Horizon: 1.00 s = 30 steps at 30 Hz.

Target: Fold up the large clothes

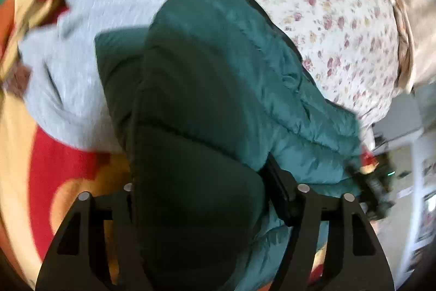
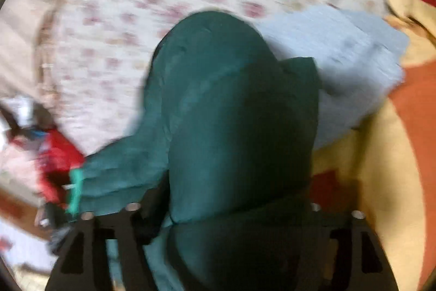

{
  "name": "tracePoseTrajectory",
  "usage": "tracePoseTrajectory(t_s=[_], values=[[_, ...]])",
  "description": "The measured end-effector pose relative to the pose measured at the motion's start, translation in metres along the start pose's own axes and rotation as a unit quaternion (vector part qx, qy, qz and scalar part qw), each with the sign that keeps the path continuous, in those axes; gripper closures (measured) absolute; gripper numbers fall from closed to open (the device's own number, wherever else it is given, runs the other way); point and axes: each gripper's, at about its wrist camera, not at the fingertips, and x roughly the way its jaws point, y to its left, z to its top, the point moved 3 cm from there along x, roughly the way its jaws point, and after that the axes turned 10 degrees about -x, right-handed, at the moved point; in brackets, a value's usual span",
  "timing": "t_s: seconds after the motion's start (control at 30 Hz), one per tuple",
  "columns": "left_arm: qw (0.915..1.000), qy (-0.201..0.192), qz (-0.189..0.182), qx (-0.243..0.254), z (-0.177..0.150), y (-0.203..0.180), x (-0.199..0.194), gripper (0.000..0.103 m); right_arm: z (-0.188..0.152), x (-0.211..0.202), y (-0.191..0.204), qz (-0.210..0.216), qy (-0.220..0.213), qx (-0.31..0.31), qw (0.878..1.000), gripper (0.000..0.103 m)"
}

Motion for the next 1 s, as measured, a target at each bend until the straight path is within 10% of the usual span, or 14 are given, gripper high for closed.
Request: tracePoseTrajectory(t_s=[0.6,0.77,1.0], values=[[0.9967,-0.061,-0.051,-0.014,0.036,0.013,-0.04,0.031,0.052,-0.016,0.014,-0.112,-0.013,-0.073,0.991,0.021],[0.9956,-0.09,-0.012,0.021,0.026,0.004,-0.036,0.044,0.055,-0.02,0.024,-0.108,-0.026,-0.079,0.991,0.068],[0.9891,-0.114,0.005,0.093,-0.011,-0.007,-0.065,0.079,0.028,-0.067,0.04,-0.046,-0.042,-0.083,0.995,0.087]])
